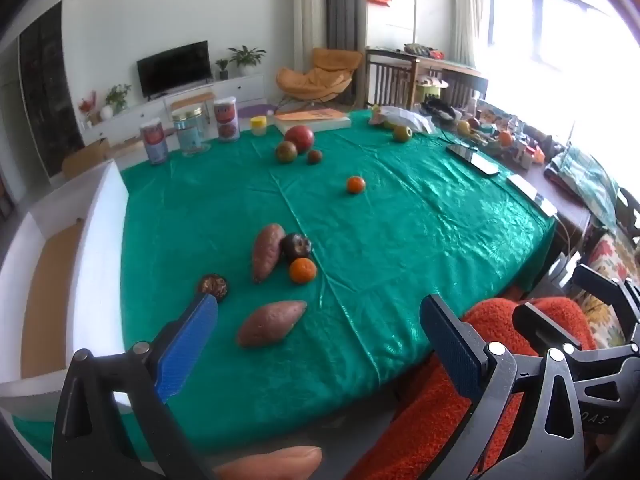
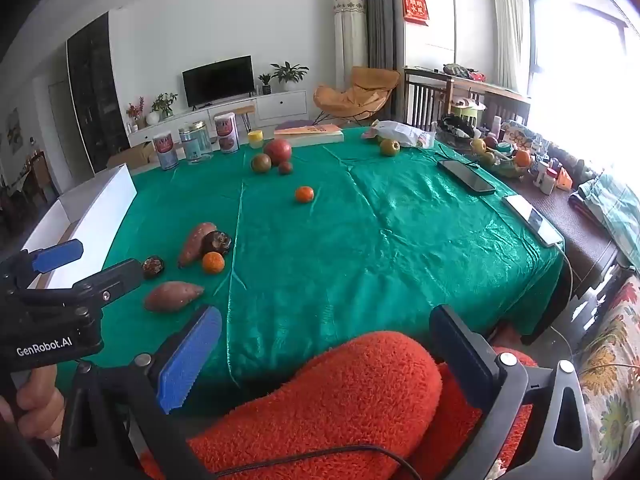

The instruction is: Organize fruits

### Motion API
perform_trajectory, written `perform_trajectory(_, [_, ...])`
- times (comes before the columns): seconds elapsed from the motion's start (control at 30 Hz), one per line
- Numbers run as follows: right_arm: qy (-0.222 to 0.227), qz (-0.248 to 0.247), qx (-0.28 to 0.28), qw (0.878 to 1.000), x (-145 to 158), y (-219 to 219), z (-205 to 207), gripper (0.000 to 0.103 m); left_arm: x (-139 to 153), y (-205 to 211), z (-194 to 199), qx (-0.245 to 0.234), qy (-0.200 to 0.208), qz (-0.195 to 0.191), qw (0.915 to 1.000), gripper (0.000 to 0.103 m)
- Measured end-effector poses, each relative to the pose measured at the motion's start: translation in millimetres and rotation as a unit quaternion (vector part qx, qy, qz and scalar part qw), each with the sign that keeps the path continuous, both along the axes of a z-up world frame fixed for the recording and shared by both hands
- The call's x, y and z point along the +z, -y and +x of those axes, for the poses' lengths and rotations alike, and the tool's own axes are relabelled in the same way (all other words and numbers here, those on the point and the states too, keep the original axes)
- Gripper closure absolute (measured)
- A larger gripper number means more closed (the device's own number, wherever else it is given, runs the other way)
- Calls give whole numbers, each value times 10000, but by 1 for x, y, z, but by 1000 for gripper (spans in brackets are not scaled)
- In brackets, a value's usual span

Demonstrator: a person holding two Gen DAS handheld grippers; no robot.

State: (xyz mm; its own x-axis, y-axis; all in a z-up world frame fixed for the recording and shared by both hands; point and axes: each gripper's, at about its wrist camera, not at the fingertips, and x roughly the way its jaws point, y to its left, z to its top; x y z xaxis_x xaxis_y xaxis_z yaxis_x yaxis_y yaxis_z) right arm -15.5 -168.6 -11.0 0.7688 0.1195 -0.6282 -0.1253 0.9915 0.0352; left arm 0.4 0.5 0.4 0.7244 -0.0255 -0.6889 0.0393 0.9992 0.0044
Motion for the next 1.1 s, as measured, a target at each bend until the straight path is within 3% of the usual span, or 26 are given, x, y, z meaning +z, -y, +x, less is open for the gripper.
perform_trajectory(0.3, [-5,-22,36,10000,-4,-5,-3,0,2,2,-5,-58,223,-169,9996,1])
perform_trajectory(1.1, [-61,13,19,10000,-2,-3,-4,0,-1,-5,-3,-53,71,-438,9990,1])
